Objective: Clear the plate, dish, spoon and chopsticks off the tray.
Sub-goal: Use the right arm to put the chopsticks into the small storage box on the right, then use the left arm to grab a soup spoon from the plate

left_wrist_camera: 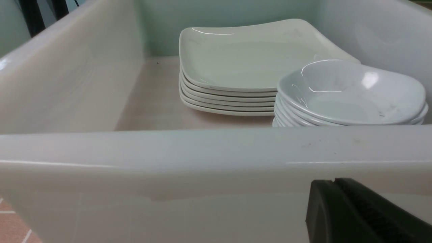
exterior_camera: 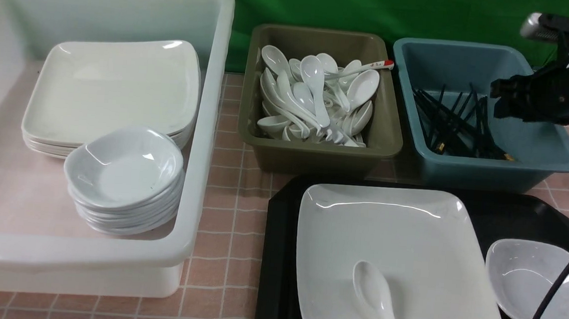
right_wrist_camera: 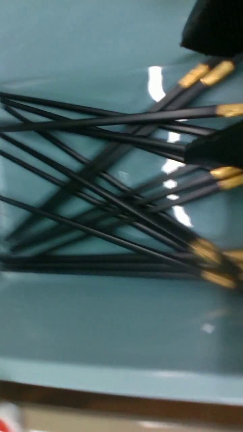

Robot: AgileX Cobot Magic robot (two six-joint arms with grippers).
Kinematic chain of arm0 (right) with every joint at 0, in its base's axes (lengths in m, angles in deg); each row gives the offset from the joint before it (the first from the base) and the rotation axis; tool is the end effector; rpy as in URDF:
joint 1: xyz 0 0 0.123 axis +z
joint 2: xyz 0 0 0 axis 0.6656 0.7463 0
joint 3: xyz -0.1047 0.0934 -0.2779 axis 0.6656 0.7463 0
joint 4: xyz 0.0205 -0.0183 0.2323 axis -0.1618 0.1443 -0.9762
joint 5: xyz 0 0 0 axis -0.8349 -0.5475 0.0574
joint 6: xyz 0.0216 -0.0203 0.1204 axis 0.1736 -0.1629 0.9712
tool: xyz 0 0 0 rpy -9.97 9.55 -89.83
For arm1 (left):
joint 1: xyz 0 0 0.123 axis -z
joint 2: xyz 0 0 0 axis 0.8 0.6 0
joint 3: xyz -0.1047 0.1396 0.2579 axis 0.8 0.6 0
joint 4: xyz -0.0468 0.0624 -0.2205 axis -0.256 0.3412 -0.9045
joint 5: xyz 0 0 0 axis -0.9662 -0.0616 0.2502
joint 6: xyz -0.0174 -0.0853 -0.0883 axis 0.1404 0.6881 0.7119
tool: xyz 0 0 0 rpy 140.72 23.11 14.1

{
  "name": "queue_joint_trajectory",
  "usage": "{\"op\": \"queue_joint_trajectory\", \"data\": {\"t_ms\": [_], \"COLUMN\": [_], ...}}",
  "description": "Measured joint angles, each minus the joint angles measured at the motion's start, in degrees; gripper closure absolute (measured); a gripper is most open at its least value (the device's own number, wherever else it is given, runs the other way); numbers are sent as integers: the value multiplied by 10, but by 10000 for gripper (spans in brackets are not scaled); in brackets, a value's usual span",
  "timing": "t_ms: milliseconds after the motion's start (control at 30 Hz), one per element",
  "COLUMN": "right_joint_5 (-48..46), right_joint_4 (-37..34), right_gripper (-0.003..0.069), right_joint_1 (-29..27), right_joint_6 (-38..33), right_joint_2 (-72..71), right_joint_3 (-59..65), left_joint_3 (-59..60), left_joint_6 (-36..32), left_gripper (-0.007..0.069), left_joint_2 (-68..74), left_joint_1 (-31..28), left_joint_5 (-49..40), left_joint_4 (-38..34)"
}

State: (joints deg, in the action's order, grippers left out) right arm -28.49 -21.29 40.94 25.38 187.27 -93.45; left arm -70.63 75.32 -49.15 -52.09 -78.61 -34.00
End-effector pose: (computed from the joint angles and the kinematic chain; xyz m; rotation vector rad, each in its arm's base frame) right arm 0.4903 -0.0004 0.2489 -0.0359 2.3723 0.0431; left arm 0.0428 0.0003 0.1789 0.0619 1.7531 0.0377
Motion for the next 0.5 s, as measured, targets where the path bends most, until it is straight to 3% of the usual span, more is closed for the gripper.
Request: {"op": "queue_joint_trajectory", "data": {"t_ms": [100,133,233,333,500], "right_joint_5": [-94,-160,-282,-349,-350], "right_joint_4": [0,1,-1,-10,-20], "right_gripper": [340,459,617,629,629], "right_joint_1": [0,0,0,1,30], "right_joint_6": [0,0,0,-1,-1], "right_joint_2": [-19,-44,-106,-161,-295], "right_joint_3": [-23,-38,-46,-44,47], "left_joint_3": [0,0,0,0,0], "left_joint_6": [0,0,0,0,-13], "left_gripper": [603,603,603,603,601], "left_joint_2": [0,0,0,0,0], "left_joint_1": [0,0,0,0,0], "left_joint_5": [0,0,0,0,0], "left_joint_4": [0,0,0,0,38]}}
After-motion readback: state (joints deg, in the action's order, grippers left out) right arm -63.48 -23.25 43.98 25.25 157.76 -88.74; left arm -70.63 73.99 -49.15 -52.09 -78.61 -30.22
